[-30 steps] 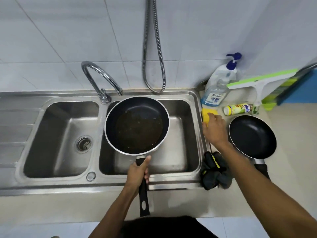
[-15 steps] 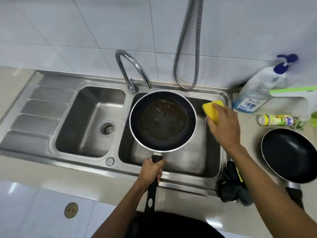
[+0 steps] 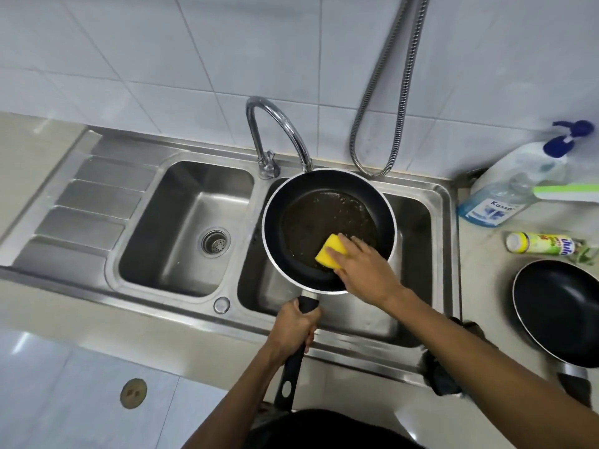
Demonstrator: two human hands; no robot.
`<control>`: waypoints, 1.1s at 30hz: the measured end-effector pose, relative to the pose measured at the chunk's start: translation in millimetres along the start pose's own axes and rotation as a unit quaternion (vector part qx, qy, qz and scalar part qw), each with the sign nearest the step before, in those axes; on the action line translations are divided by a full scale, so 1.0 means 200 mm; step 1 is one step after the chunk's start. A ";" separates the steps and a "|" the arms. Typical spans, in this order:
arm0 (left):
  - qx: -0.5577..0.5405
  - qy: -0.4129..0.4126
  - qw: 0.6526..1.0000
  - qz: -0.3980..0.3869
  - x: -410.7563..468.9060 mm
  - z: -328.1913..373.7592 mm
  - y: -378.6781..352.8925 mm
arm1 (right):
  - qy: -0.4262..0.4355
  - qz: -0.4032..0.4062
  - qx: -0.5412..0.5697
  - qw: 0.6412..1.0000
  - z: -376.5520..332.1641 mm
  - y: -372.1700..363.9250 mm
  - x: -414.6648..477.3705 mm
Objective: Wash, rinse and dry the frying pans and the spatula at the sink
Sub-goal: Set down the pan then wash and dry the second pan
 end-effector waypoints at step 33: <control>0.019 -0.024 0.996 -0.083 0.06 0.04 0.01 | -0.119 -0.054 -0.036 0.991 0.33 0.09 0.36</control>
Point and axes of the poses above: each hand's wrist, its own x-axis towards the middle knuckle, its own y-axis out of the back of the hand, z = x × y, the point moved 8 cm from there along x, towards the middle knuckle, and after that the axes turned 5 degrees about z, right-handed, at the moved point
